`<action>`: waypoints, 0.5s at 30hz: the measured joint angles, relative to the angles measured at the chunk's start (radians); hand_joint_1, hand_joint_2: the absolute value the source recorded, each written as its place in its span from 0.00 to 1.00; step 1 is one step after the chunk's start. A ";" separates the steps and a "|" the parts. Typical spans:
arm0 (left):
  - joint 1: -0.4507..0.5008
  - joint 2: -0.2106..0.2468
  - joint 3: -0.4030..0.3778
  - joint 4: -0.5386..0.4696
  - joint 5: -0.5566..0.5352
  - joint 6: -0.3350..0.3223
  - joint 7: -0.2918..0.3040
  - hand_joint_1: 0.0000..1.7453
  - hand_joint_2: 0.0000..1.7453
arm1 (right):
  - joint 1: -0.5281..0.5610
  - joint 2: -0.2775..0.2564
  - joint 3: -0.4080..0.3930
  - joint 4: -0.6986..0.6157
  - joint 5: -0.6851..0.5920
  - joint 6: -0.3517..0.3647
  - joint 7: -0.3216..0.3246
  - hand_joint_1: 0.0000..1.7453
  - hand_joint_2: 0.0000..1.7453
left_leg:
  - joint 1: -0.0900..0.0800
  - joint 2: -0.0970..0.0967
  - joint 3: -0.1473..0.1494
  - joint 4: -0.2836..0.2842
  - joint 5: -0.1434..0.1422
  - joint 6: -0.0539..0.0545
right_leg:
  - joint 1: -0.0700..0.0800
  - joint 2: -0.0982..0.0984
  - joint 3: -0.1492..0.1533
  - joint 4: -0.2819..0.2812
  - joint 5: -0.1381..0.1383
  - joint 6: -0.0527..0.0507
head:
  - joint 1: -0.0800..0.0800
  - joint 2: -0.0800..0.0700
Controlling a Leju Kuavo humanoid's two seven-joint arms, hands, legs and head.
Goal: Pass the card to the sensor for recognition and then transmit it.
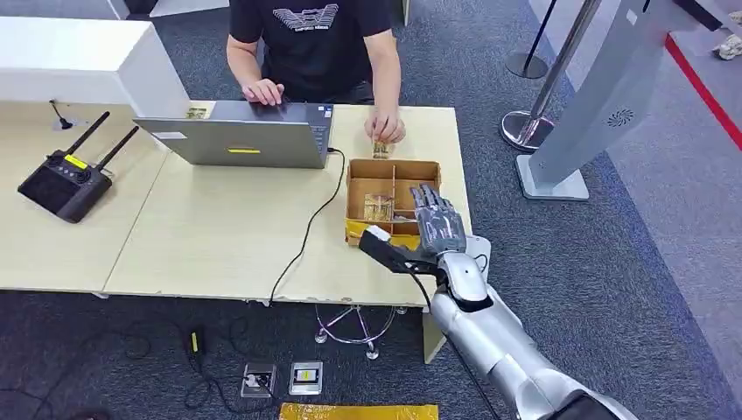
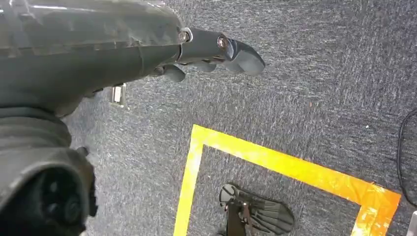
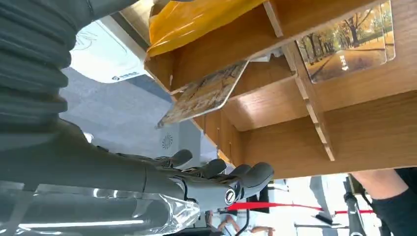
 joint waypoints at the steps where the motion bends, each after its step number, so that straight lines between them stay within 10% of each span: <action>1: 0.000 0.000 0.000 0.000 0.000 0.000 0.000 0.00 0.00 | 0.000 0.000 0.000 0.000 0.000 0.000 0.000 0.00 1.00 | 0.000 0.000 0.000 0.000 0.000 0.000 | 0.000 0.000 0.000 0.000 0.000 0.000 | 0.000 0.000; 15: 0.000 0.000 -0.001 0.000 0.004 0.000 0.000 0.00 0.00 | 0.000 -0.001 0.000 -0.007 0.010 0.004 0.014 0.00 1.00 | 0.000 0.000 0.000 0.000 0.000 0.000 | 0.000 0.000 0.000 0.000 0.000 0.000 | 0.000 0.000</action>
